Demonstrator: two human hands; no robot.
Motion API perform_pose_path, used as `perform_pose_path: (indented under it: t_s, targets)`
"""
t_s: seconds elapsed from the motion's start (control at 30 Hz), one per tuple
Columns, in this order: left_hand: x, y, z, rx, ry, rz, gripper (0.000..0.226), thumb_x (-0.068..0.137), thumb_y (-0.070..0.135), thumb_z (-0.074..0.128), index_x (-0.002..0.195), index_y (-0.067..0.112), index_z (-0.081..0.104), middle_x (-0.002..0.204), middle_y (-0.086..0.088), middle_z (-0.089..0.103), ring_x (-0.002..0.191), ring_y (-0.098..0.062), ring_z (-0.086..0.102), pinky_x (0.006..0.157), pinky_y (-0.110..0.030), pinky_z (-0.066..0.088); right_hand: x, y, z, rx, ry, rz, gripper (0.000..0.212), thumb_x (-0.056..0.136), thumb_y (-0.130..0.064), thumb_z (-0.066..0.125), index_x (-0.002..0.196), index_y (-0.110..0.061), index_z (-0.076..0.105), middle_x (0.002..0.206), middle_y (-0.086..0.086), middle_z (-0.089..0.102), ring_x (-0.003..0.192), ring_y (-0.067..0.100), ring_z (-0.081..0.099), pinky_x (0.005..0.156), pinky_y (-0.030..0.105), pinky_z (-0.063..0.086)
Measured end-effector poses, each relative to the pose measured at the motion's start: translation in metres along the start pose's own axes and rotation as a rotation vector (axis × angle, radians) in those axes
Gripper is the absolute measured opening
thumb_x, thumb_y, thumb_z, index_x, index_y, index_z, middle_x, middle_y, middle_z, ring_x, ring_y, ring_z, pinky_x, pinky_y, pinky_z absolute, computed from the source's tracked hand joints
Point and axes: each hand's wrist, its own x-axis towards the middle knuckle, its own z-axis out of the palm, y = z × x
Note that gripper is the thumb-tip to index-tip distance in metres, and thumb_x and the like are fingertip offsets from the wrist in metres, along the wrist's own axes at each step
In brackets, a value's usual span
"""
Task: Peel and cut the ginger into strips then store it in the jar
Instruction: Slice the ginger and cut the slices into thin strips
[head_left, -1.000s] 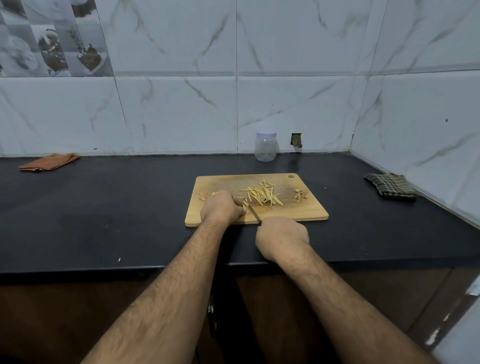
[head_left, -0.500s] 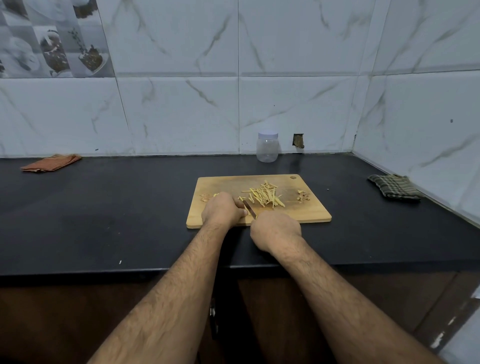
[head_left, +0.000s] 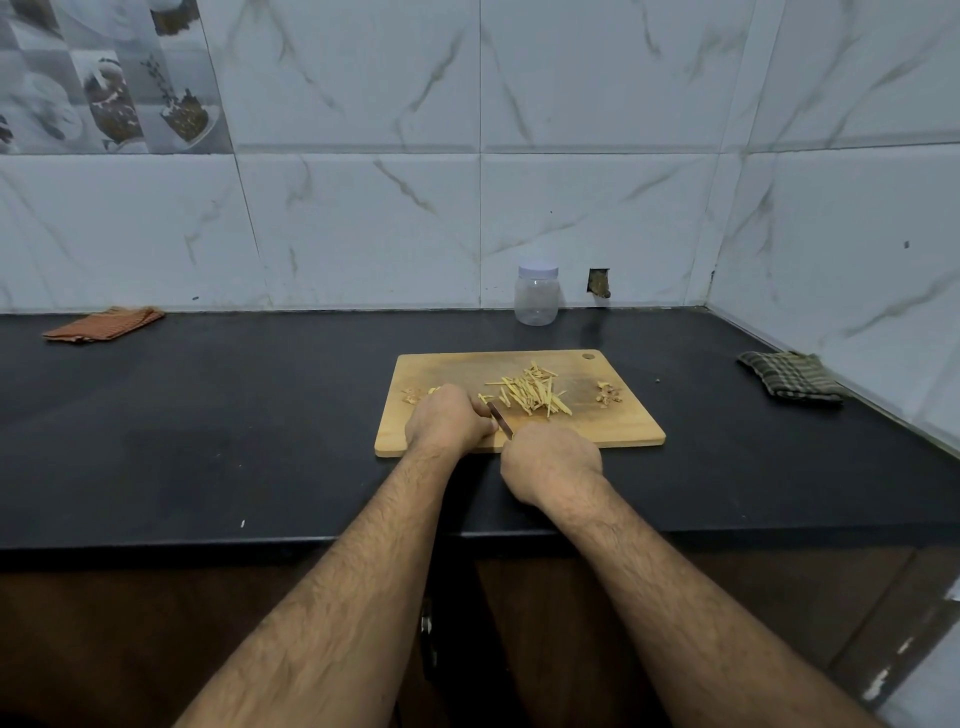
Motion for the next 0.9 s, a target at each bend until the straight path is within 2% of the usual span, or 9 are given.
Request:
perform_pose_path:
  t_s: [0.17,0.3,0.47,0.9]
  targets:
    - [-0.0003,-0.0001,-0.0004,-0.003,-0.001,-0.001,0.022,0.088,0.037,0.073,0.109,0.036,0.075,0.112,0.008,0.072,0.105,-0.016,0.062,0.074,-0.026,0.043,-0.0007,0.0000,-0.0002,0.008,0.005,0.003,0.026,0.101,-0.026,0.048,0.118,-0.014,0.064,0.116,0.004,0.064,0.091,0.020,0.054,0.074,0.033,0.045]
    - [0.0000,0.0001,-0.0005,-0.007,0.000,-0.004,0.022,0.088,0.036,0.073,0.109,0.036,0.075,0.113,0.009,0.072,0.105,-0.015,0.062,0.074,-0.026,0.043,-0.0007,-0.0008,-0.0001,0.001,-0.006,0.010,0.026,0.101,-0.024,0.048,0.119,-0.014,0.064,0.118,0.004,0.064,0.103,0.022,0.061,0.076,0.034,0.046]
    - [0.0012,-0.0006,-0.0001,-0.009,-0.008,0.005,0.023,0.088,0.035,0.073,0.111,0.036,0.075,0.111,0.009,0.072,0.103,-0.015,0.062,0.073,-0.026,0.044,0.0000,-0.0013,-0.0017,-0.004,-0.033,0.015,0.026,0.100,-0.022,0.049,0.120,-0.013,0.063,0.120,0.006,0.064,0.107,0.023,0.060,0.077,0.034,0.044]
    - [0.0040,-0.0006,0.0013,-0.003,-0.010,0.004,0.021,0.087,0.035,0.073,0.108,0.036,0.075,0.109,0.010,0.072,0.102,-0.013,0.062,0.072,-0.027,0.044,0.0016,-0.0009,0.0001,-0.003,-0.040,0.025,0.026,0.100,-0.023,0.050,0.121,-0.015,0.063,0.120,0.005,0.064,0.106,0.023,0.061,0.075,0.034,0.044]
